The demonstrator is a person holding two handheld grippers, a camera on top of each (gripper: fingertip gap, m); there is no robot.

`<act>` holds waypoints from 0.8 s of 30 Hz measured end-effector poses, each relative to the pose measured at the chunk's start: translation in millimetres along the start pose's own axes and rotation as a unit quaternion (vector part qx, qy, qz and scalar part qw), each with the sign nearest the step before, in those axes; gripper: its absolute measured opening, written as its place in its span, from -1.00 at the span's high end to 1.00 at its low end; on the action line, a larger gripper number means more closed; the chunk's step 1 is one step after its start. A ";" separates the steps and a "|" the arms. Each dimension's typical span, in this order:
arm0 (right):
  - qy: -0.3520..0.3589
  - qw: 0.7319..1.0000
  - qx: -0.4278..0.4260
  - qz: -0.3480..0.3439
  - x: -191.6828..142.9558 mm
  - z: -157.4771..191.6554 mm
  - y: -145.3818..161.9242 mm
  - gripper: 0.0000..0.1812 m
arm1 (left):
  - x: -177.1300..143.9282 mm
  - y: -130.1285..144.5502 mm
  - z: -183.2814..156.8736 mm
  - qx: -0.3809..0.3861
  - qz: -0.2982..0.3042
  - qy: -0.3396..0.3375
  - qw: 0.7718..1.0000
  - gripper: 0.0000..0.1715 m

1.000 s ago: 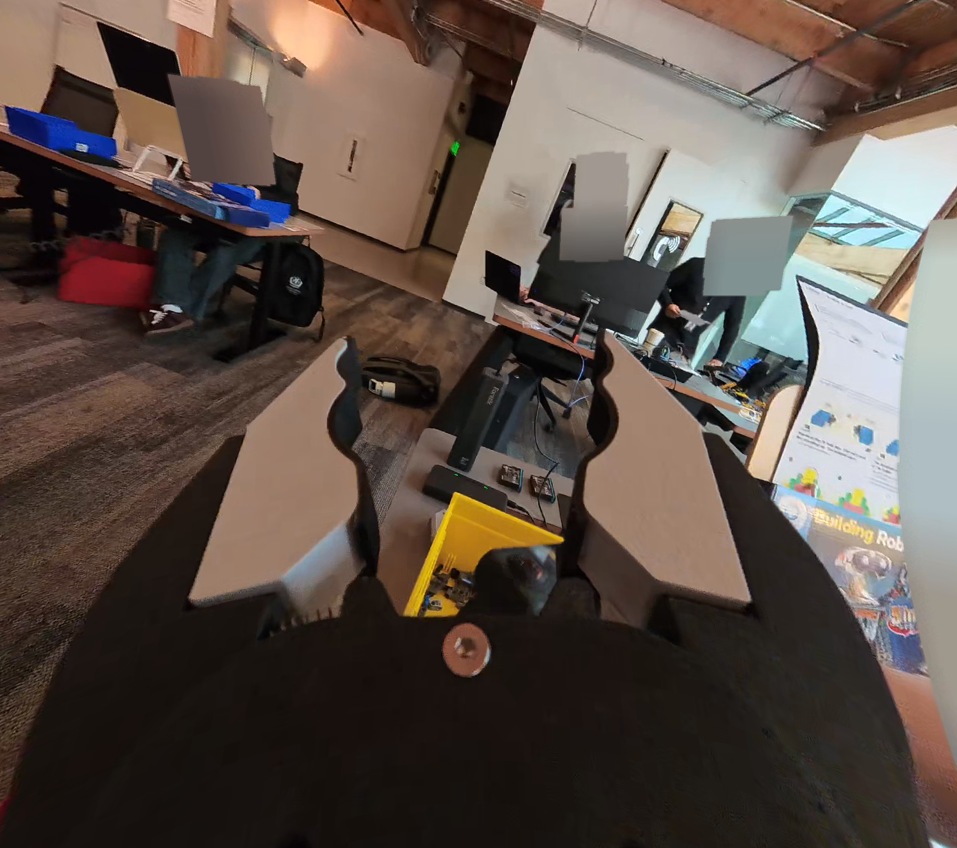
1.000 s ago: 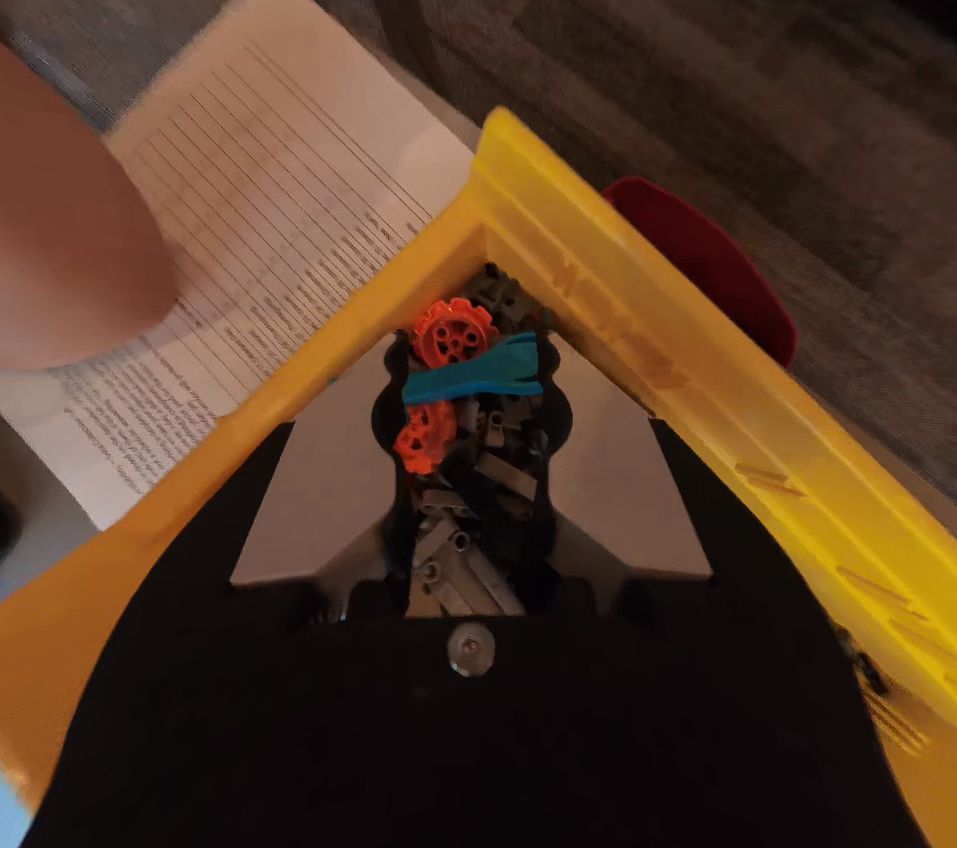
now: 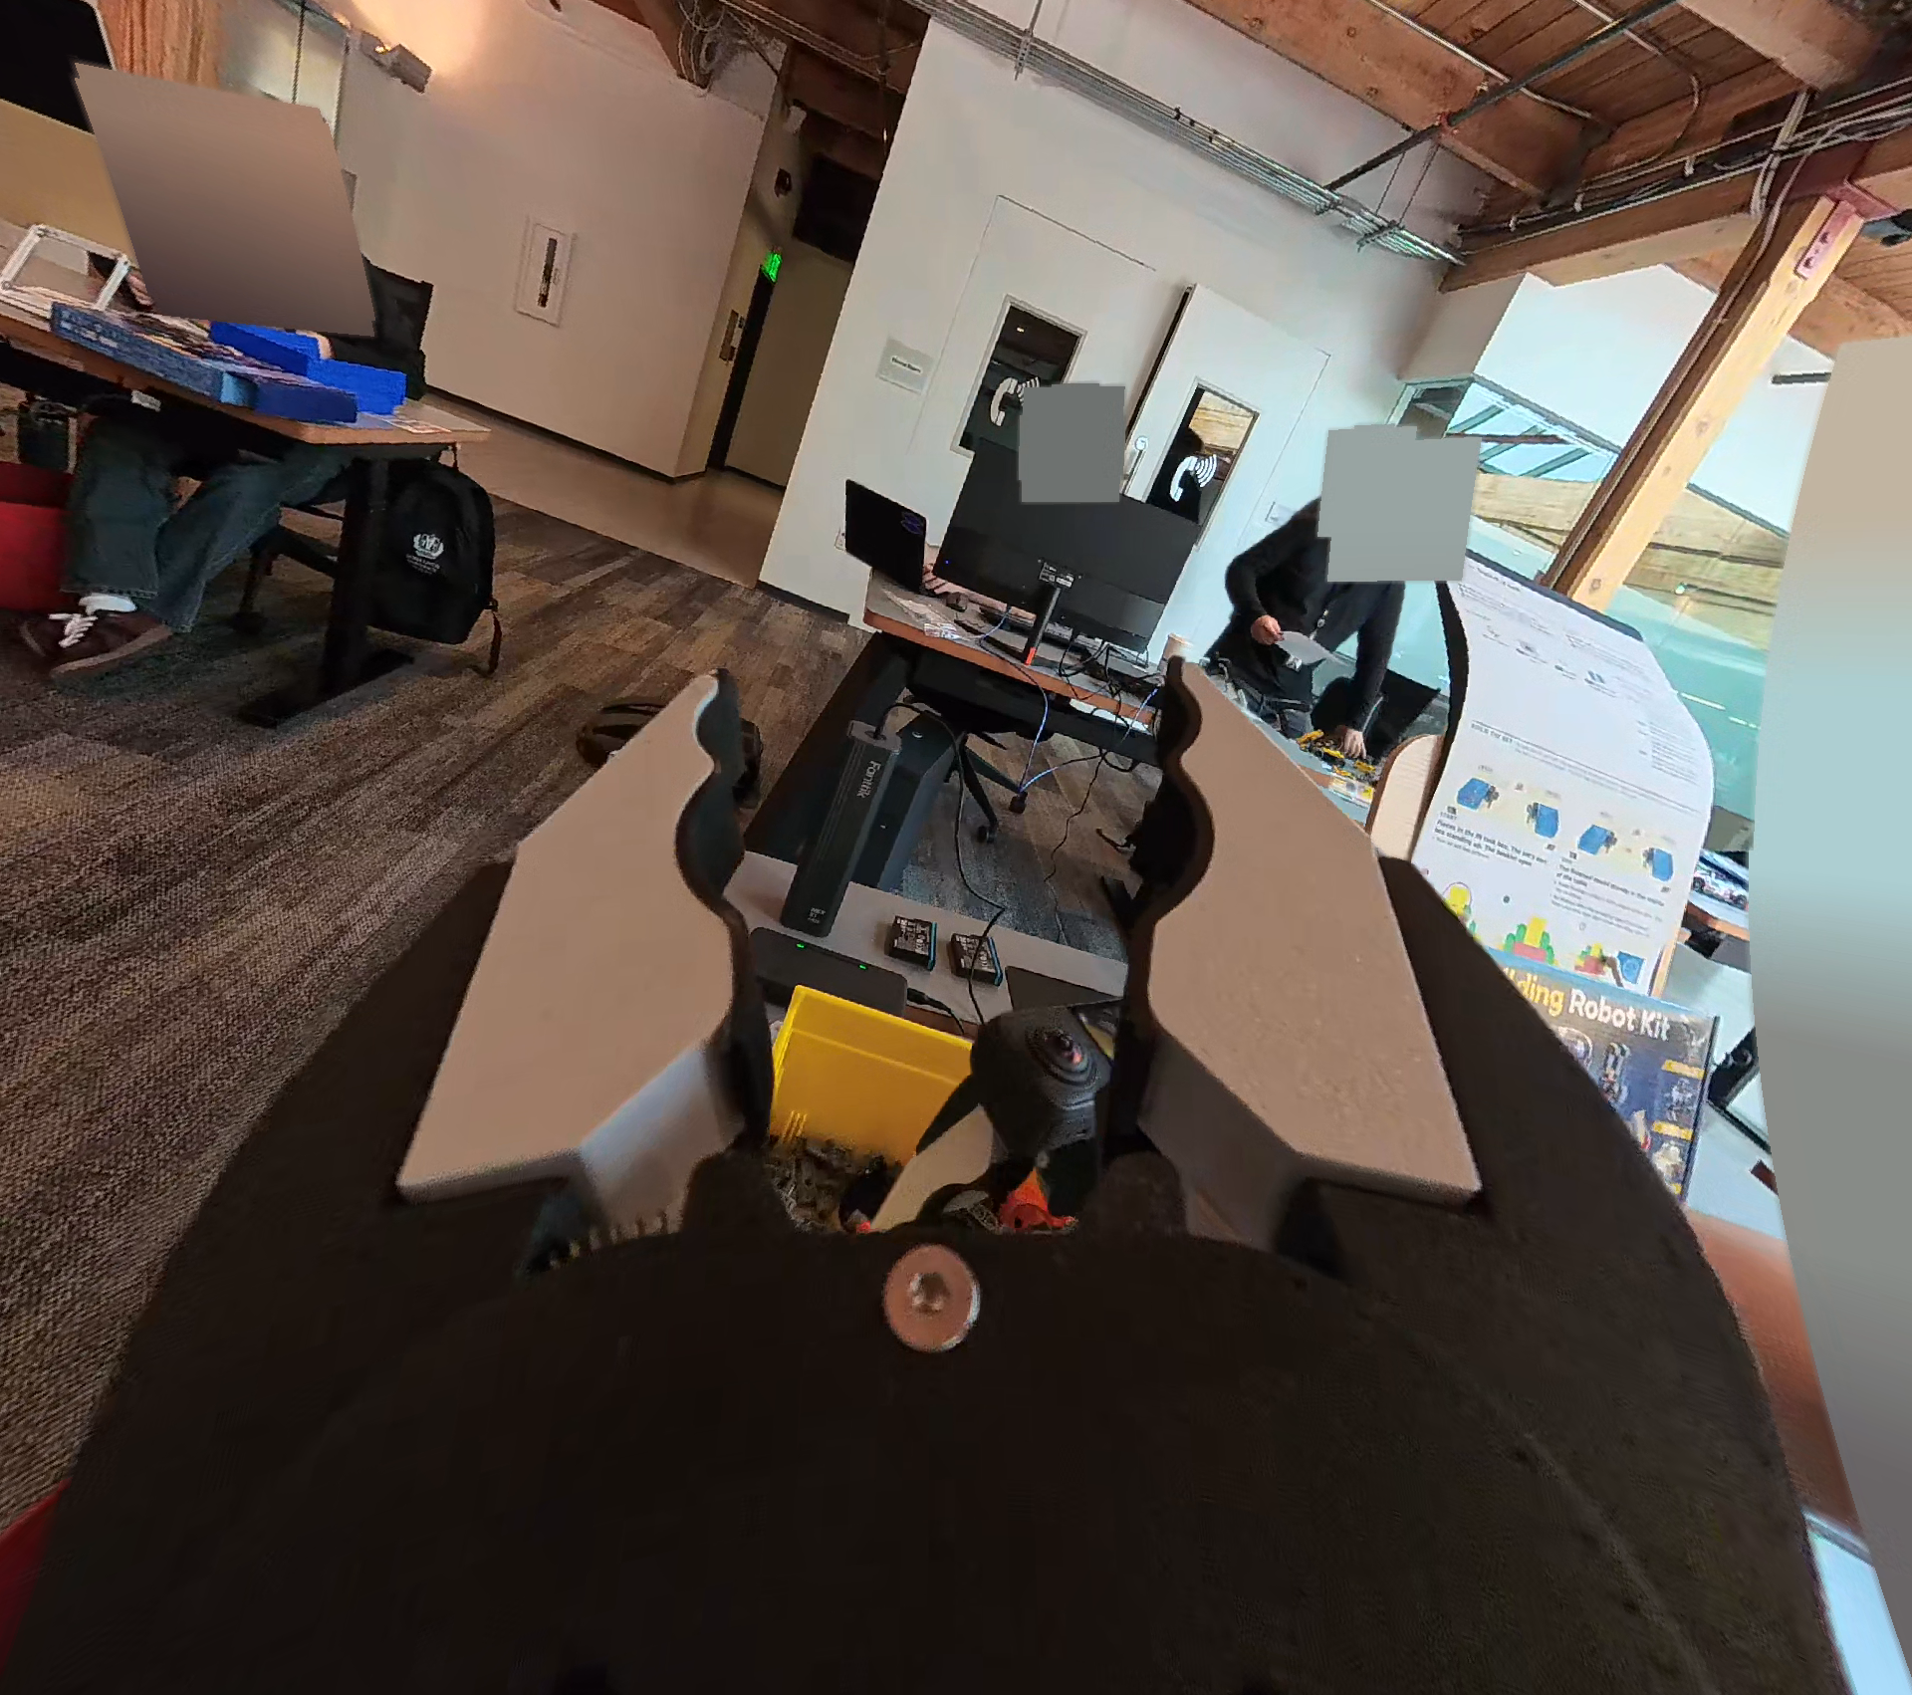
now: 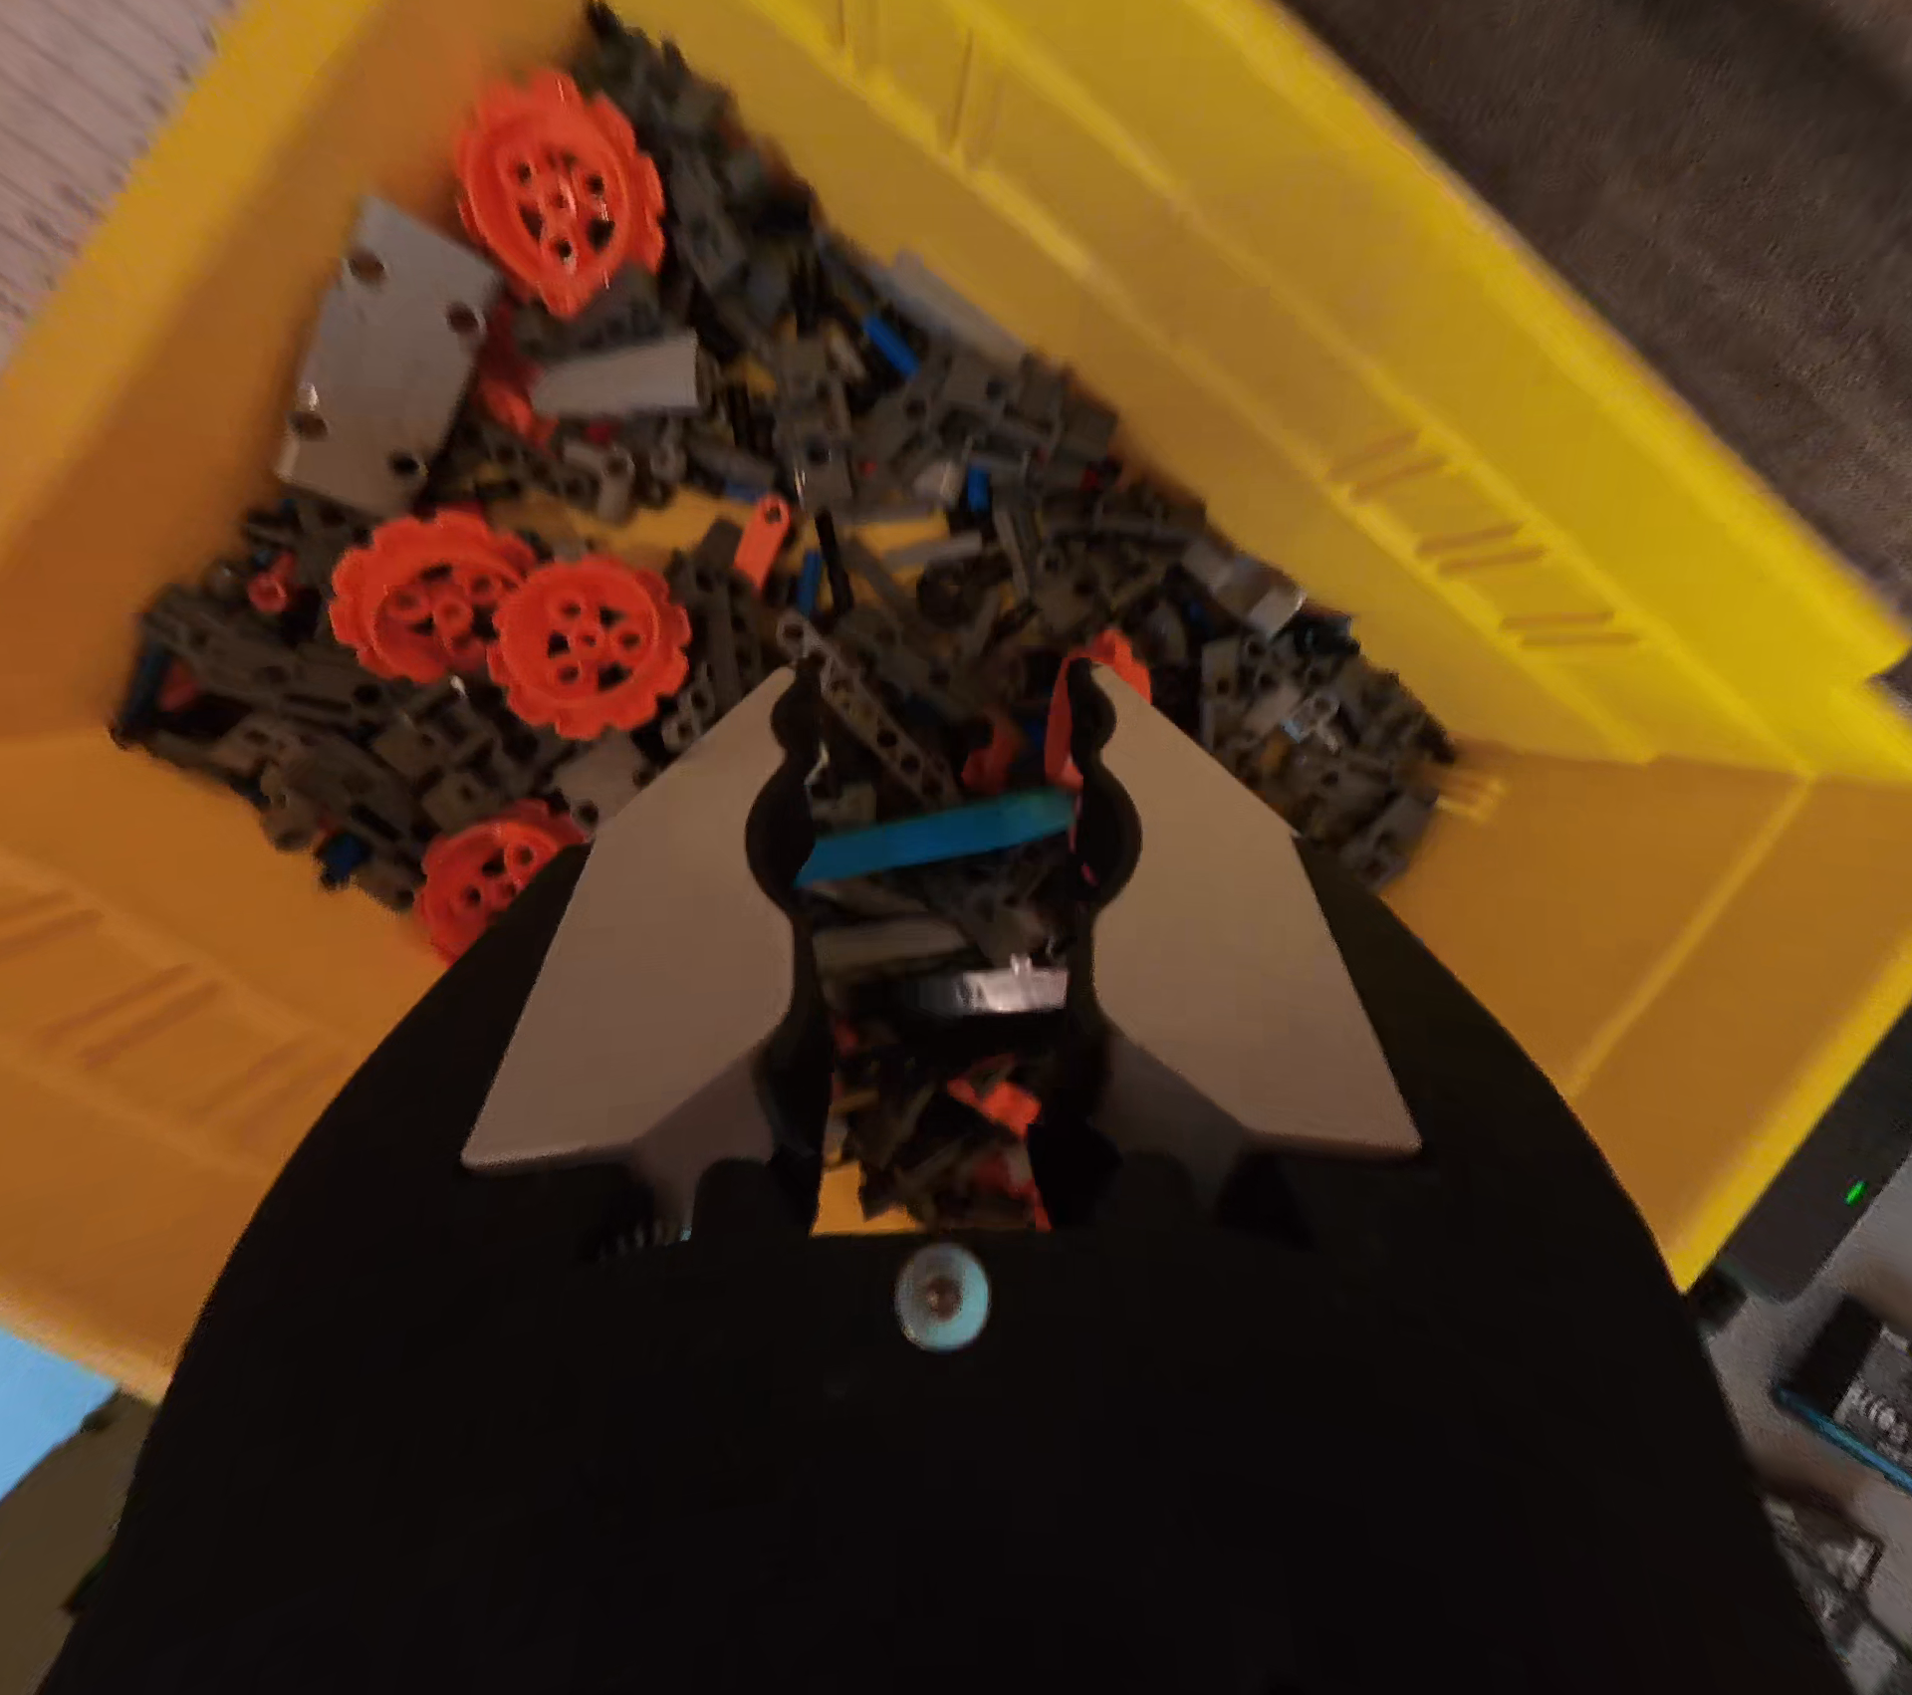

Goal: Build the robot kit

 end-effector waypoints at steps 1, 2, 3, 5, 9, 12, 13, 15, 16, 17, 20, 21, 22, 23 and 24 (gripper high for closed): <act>0.006 1.000 -0.006 -0.007 1.1 -2.0 -6.4 0.48 | 0.2 0.1 -0.2 0.000 0.000 0.000 1.000 0.08; 0.011 1.000 -0.015 -0.010 3.4 -4.2 -11.3 0.48 | 0.3 0.2 -0.6 0.002 0.000 0.000 1.000 0.08; 0.015 1.000 -0.022 -0.012 6.8 -6.6 -15.6 0.48 | 0.3 0.1 -1.1 0.003 0.000 0.001 1.000 0.09; 0.018 0.999 -0.028 -0.014 15.5 -11.8 -23.0 0.48 | 0.3 -0.4 -2.2 0.004 -0.003 0.004 1.000 0.10; 0.019 1.000 -0.013 -0.006 28.8 -26.8 -31.1 0.59 | 1.0 -0.6 -2.0 0.000 -0.004 0.008 1.000 0.12; 0.004 0.999 -0.021 0.031 36.9 -31.9 -23.4 0.63 | 2.3 0.3 -2.8 0.001 -0.001 0.010 1.000 0.13; 0.000 0.999 -0.026 0.046 38.8 -33.0 -18.2 0.64 | 3.0 0.7 -3.3 0.001 0.000 0.012 1.000 0.13; -0.012 0.997 -0.031 0.068 41.3 -32.0 -8.2 0.64 | 4.2 1.7 -4.1 0.001 0.002 0.014 1.000 0.13; -0.009 0.996 -0.038 0.075 41.3 -32.7 -4.1 0.66 | 4.9 2.1 -4.5 0.001 0.003 0.016 1.000 0.14; -0.002 0.996 -0.041 0.079 40.7 -34.0 -0.5 0.71 | 5.4 2.7 -4.8 0.001 0.005 0.017 1.000 0.14; -0.001 0.996 -0.041 0.086 36.9 -35.5 8.3 0.71 | 6.4 3.8 -5.7 0.002 0.009 0.019 1.000 0.15; 0.002 0.995 -0.039 0.089 35.0 -37.0 10.9 0.71 | 6.5 3.9 -5.9 0.002 0.009 0.020 1.000 0.15; 0.004 0.995 -0.038 0.092 32.6 -38.6 12.9 0.71 | 6.4 4.0 -6.3 0.002 0.009 0.021 1.000 0.15; 0.010 0.995 -0.037 0.096 29.9 -41.0 14.8 0.71 | 6.3 3.8 -6.6 0.003 0.008 0.022 1.000 0.16; 0.019 0.994 -0.036 0.100 27.0 -44.4 16.9 0.71 | 6.3 3.6 -6.9 0.002 0.007 0.023 1.000 0.17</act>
Point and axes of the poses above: each gripper's, where its closed fingertips meet, x out along the fingers, y out of its underside, z = x × y across the jaws, the point moved 5 cm from there along -x, back along the fingers, and after that the axes turned 8 degrees about -x, right-handed, at the moved point
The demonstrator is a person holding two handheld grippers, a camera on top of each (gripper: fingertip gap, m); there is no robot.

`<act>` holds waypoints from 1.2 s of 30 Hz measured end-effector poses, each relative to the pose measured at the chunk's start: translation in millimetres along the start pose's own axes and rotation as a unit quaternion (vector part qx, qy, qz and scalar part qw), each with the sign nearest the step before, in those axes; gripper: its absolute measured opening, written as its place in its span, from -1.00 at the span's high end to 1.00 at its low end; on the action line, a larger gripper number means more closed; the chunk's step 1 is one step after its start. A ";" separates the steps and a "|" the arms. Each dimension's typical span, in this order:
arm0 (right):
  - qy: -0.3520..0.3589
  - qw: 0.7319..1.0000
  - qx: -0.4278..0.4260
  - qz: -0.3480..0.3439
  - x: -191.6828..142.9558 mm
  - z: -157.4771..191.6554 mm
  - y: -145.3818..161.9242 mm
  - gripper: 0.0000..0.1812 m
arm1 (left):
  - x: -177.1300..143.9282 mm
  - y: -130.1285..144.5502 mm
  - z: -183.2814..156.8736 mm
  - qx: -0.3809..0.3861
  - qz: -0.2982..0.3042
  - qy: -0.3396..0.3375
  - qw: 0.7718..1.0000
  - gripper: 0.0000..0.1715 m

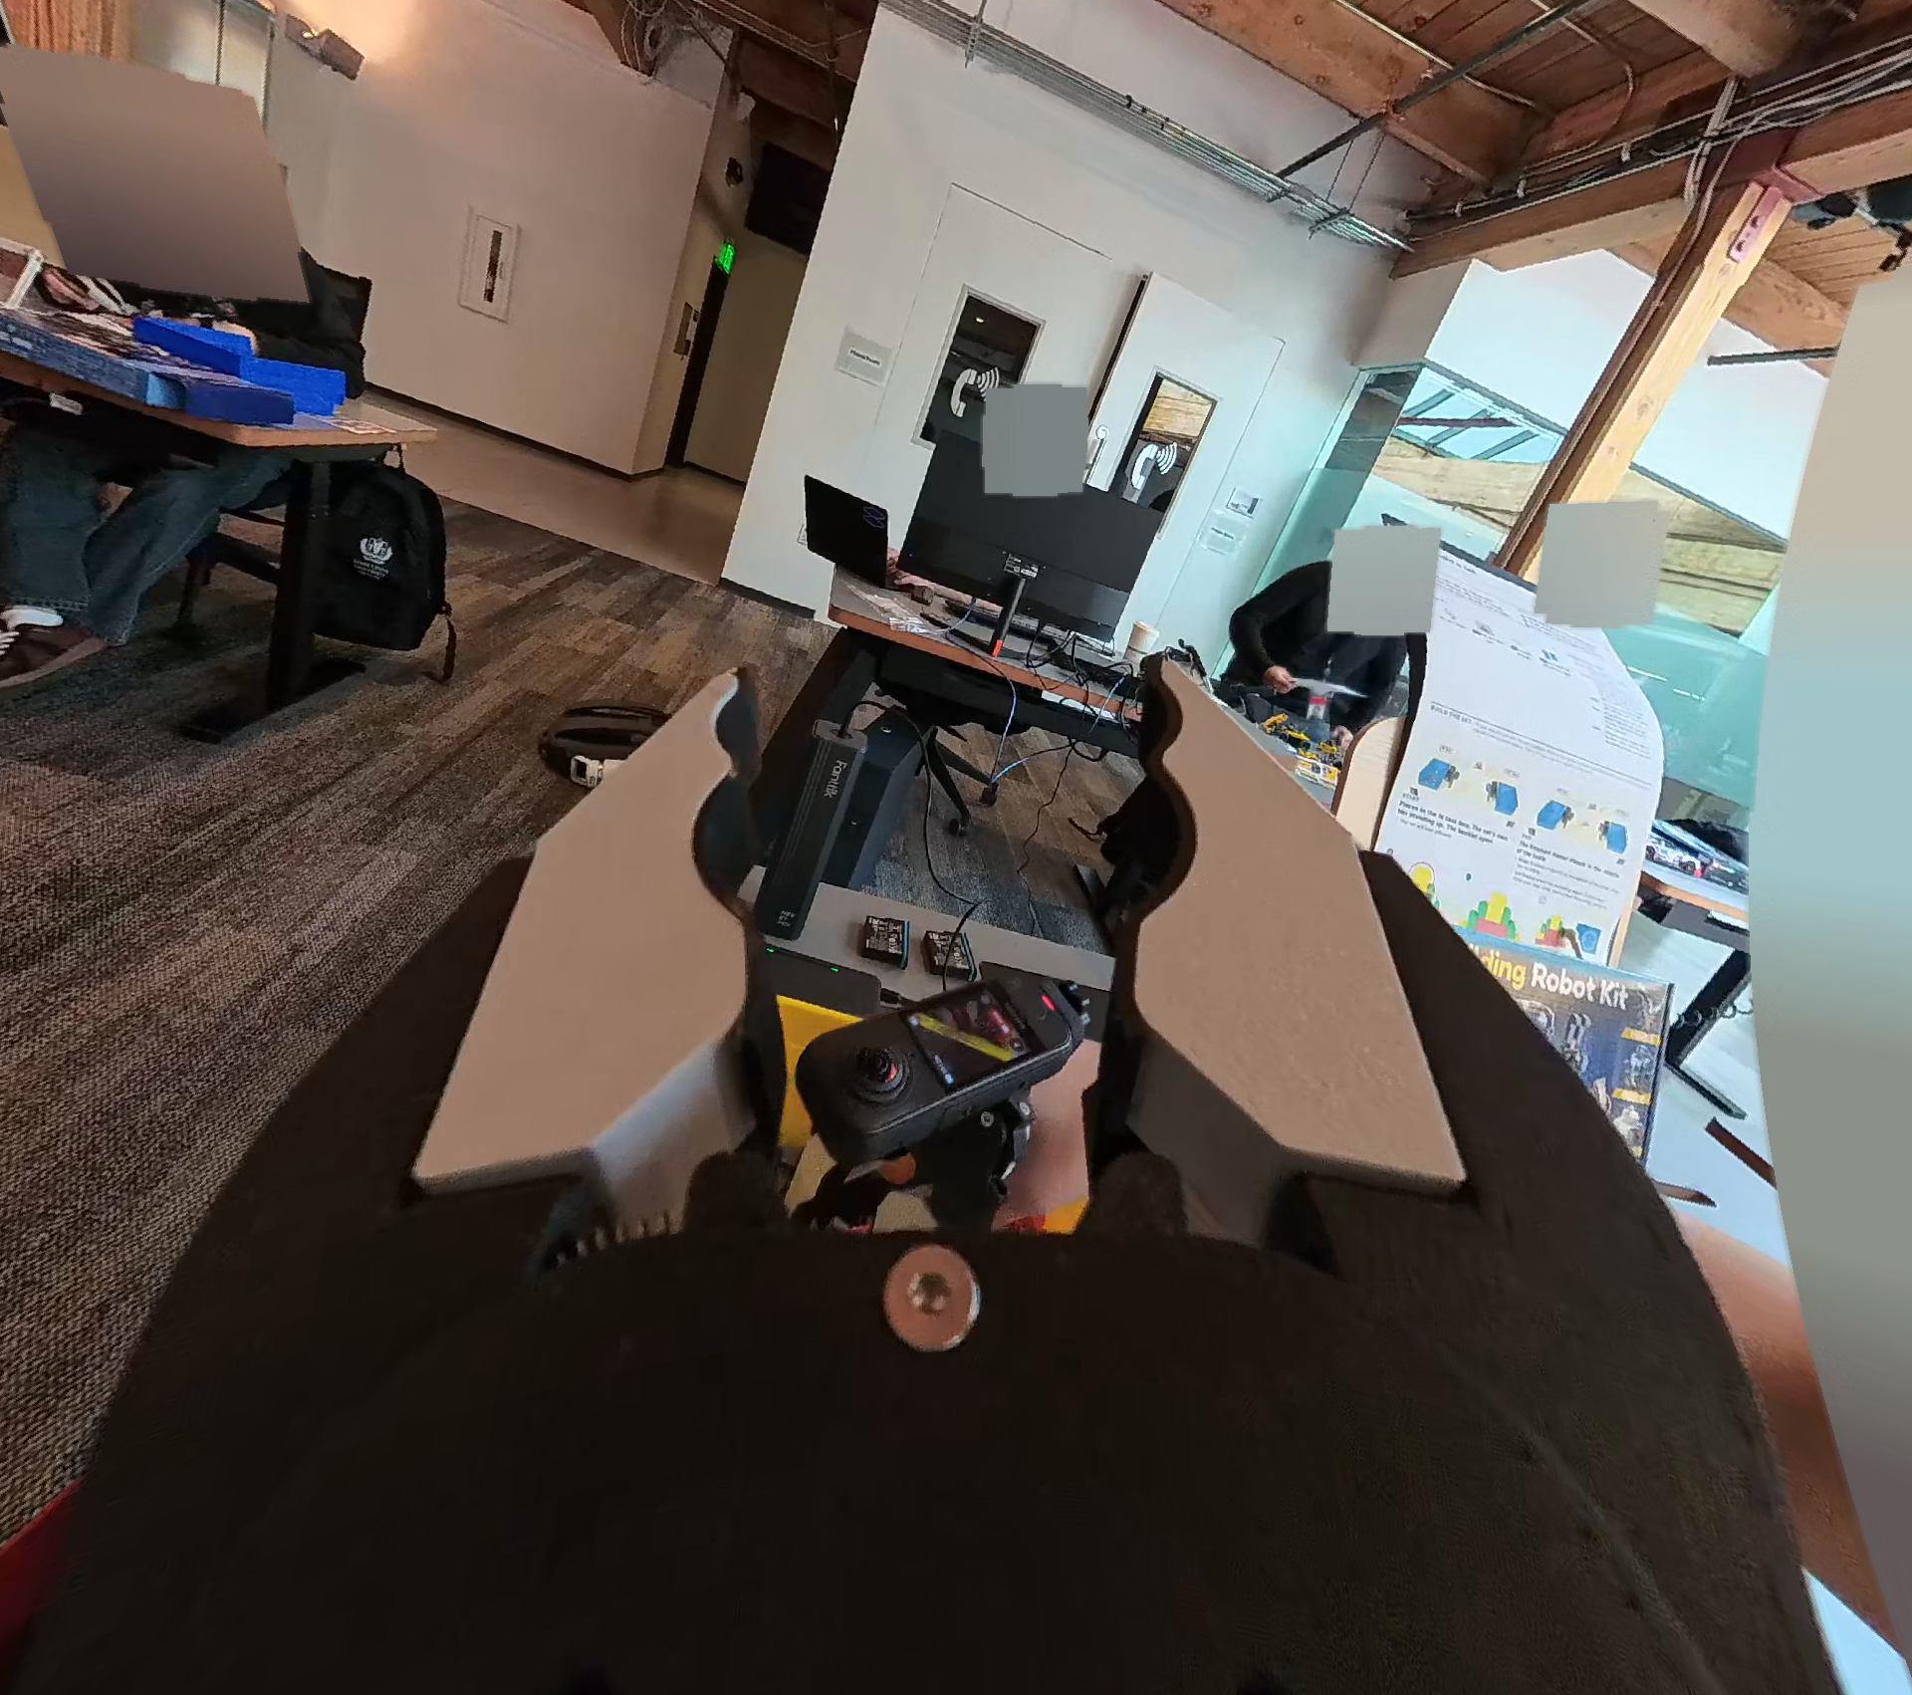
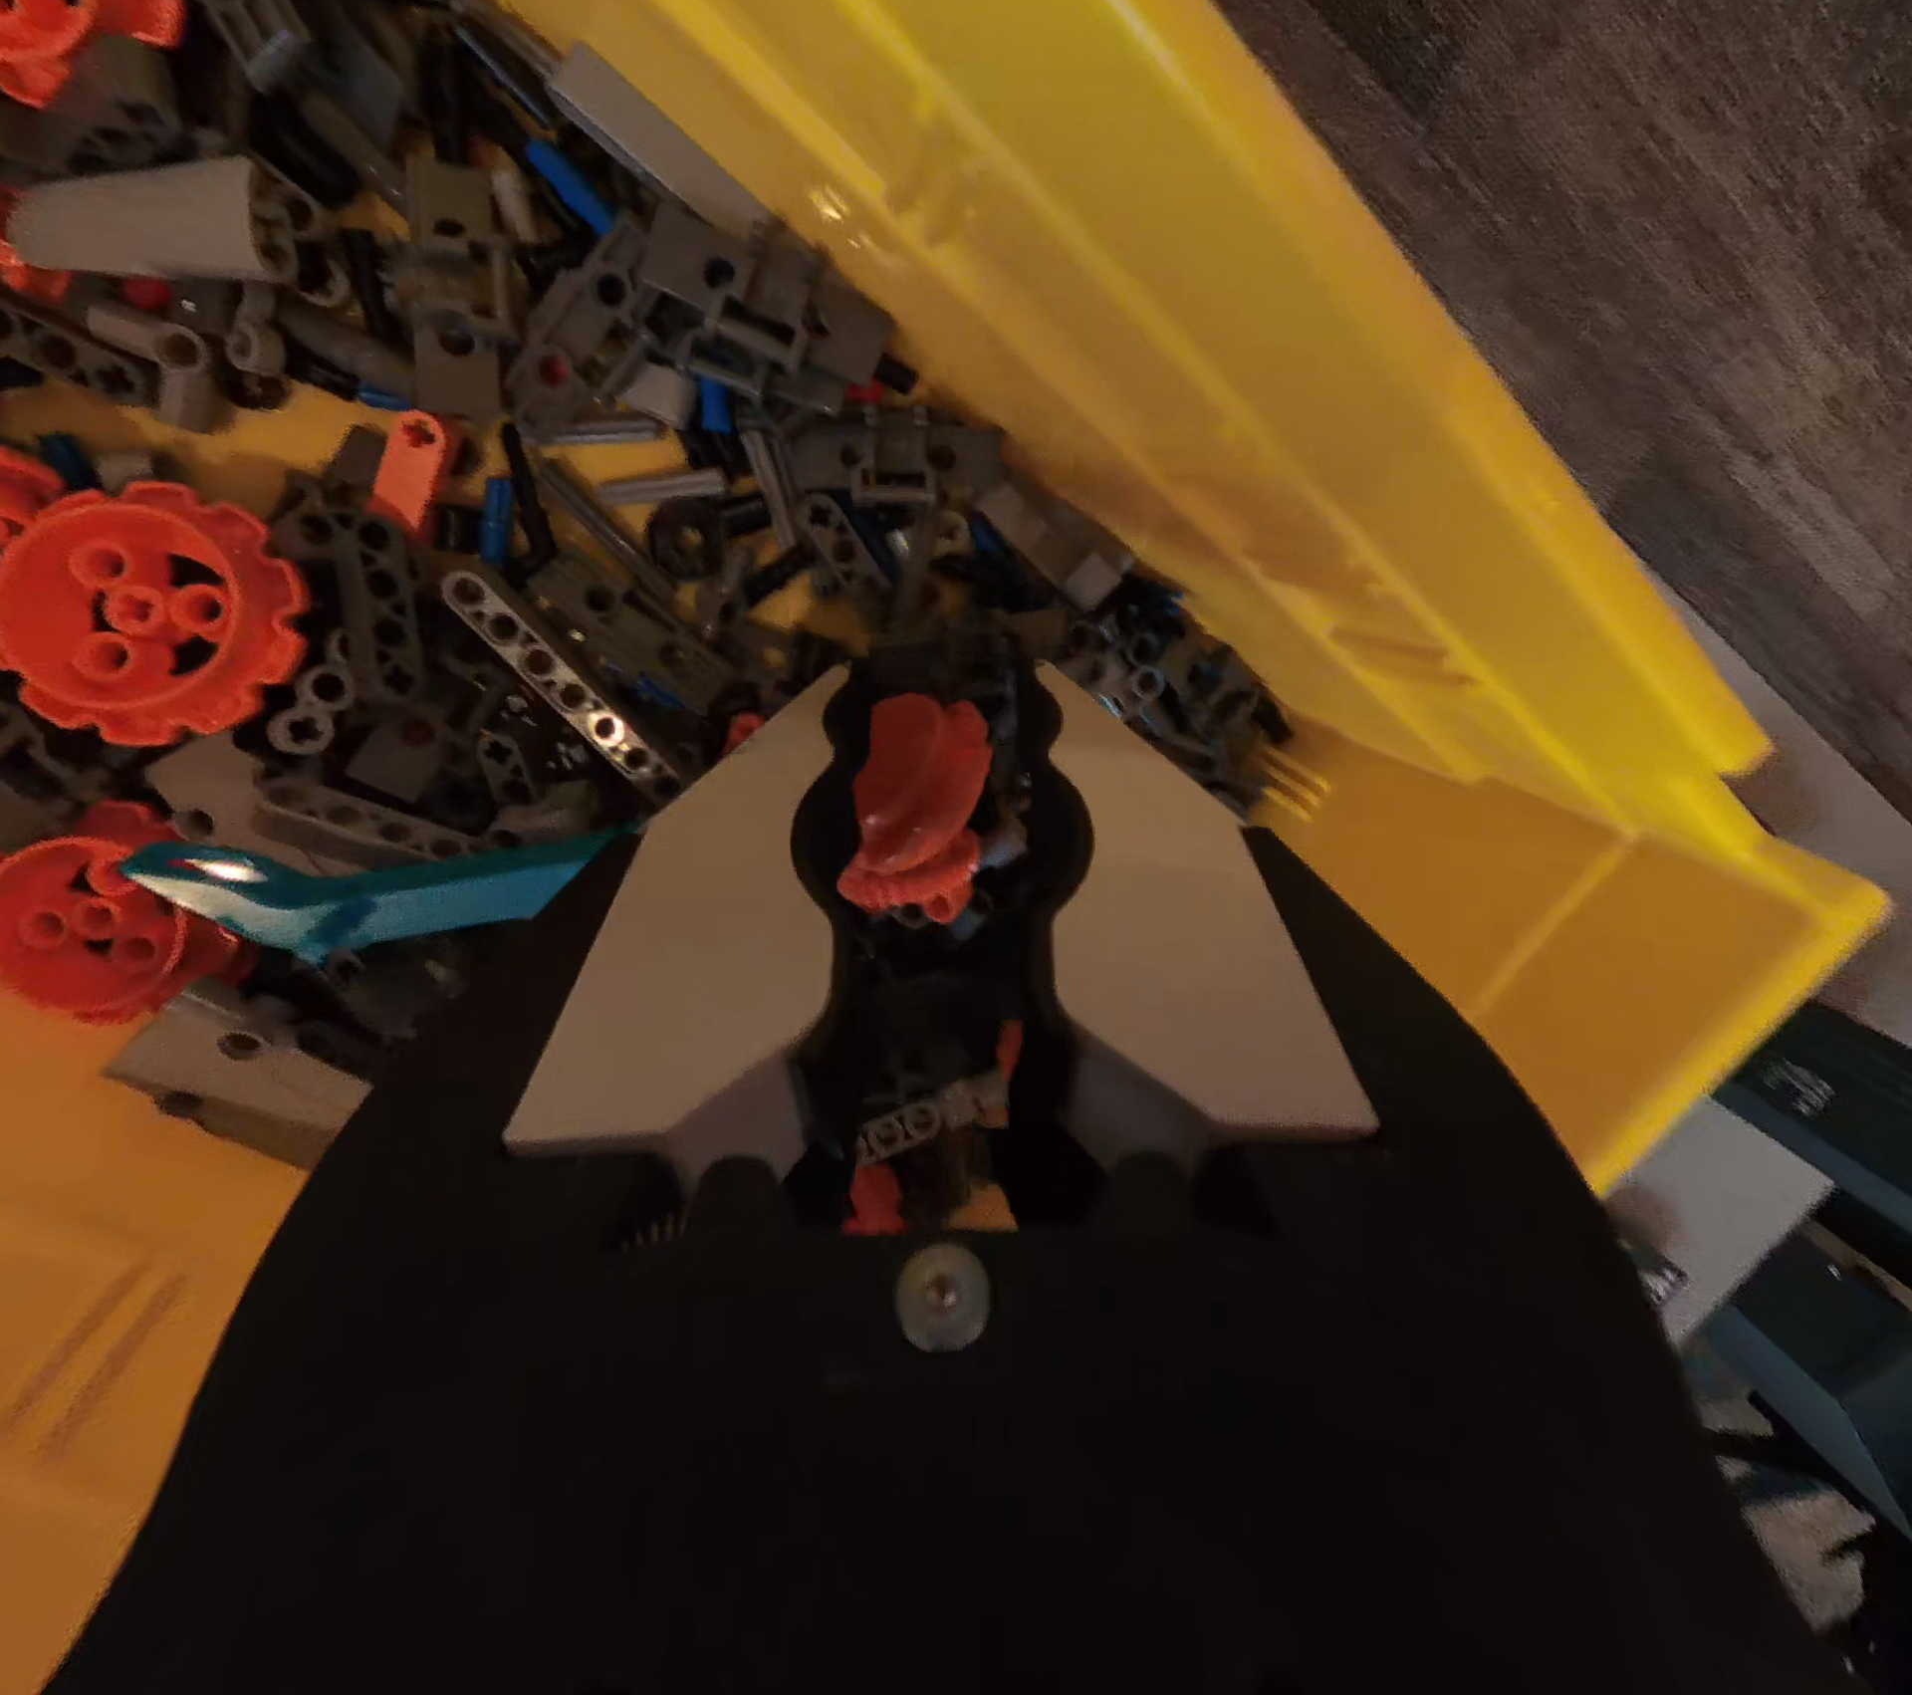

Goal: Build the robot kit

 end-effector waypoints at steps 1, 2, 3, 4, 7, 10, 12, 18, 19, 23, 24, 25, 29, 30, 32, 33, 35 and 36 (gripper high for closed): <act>0.013 1.000 0.005 0.008 -2.2 -4.7 3.5 0.71 | 0.2 0.1 -0.2 0.000 0.000 0.001 1.000 0.17; 0.028 0.999 0.016 0.017 -4.4 -10.5 7.3 0.70 | 0.5 0.2 -0.2 0.000 0.000 0.001 1.000 0.17; 0.037 0.999 0.027 0.015 -6.8 -14.4 8.8 0.66 | 0.9 0.5 -0.1 -0.001 0.001 0.001 1.000 0.17; 0.040 0.999 0.036 -0.001 -9.7 -16.0 6.2 0.58 | 1.4 0.8 -0.1 -0.001 0.002 0.002 1.000 0.17; 0.037 0.995 0.017 -0.091 -21.6 -8.4 -19.6 0.61 | 2.1 1.0 -0.6 -0.003 0.002 0.005 1.000 0.17; 0.003 0.990 -0.015 -0.142 -18.1 8.0 -43.0 0.69 | 2.1 1.2 -2.4 -0.005 0.002 0.009 1.000 0.19; -0.022 0.992 0.012 -0.125 -4.1 9.6 -47.4 0.59 | 2.0 1.3 -3.2 -0.002 0.002 0.009 1.000 0.19; -0.099 0.990 0.066 -0.077 19.9 16.1 -51.8 0.70 | 2.9 1.1 -3.2 -0.005 0.001 0.012 1.000 0.19; -0.108 0.989 0.057 -0.079 18.4 18.5 -54.3 0.77 | 3.0 1.3 -3.5 -0.006 0.001 0.014 1.000 0.18; -0.172 0.978 0.031 -0.110 -3.2 34.8 -58.9 0.92 | 2.2 1.0 -5.3 -0.003 0.002 0.018 1.000 0.19; -0.206 0.973 0.027 -0.102 -8.8 42.6 -54.5 0.93 | 1.9 0.6 -5.5 -0.004 -0.001 0.019 1.000 0.19; -0.220 0.971 0.020 -0.092 -13.2 46.8 -48.7 0.89 | 1.9 0.3 -5.6 -0.005 -0.002 0.019 1.000 0.19; -0.160 0.978 0.070 -0.110 -22.8 18.7 -30.0 0.64 | 3.0 1.4 -6.7 -0.006 0.002 0.023 1.000 0.19; -0.134 0.978 0.103 -0.118 -23.1 4.6 -26.2 0.66 | 3.0 1.4 -7.2 -0.005 0.001 0.024 1.000 0.19; -0.086 0.976 0.159 -0.118 -19.6 -19.3 -17.0 0.75 | 3.0 1.4 -8.0 -0.004 0.001 0.025 1.000 0.19; -0.084 0.976 0.168 -0.113 -16.1 -22.4 -14.5 0.75 | 3.0 1.4 -8.2 -0.003 0.002 0.025 1.000 0.19; -0.079 0.981 0.160 -0.081 -5.5 -21.6 -10.3 0.74 | 3.0 1.1 -7.8 -0.004 0.001 0.025 1.000 0.20; -0.079 0.983 0.150 -0.065 -0.1 -18.9 -9.8 0.74 | 3.1 1.0 -7.5 -0.005 0.000 0.026 1.000 0.19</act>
Point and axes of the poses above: each gripper's, where its closed fingertips meet, x out along the fingers, y out of its underside, z = x × y across the jaws, the point moved 5 cm from there along -x, back along the fingers, and after that the axes turned 8 degrees about -x, right-handed, at the moved point
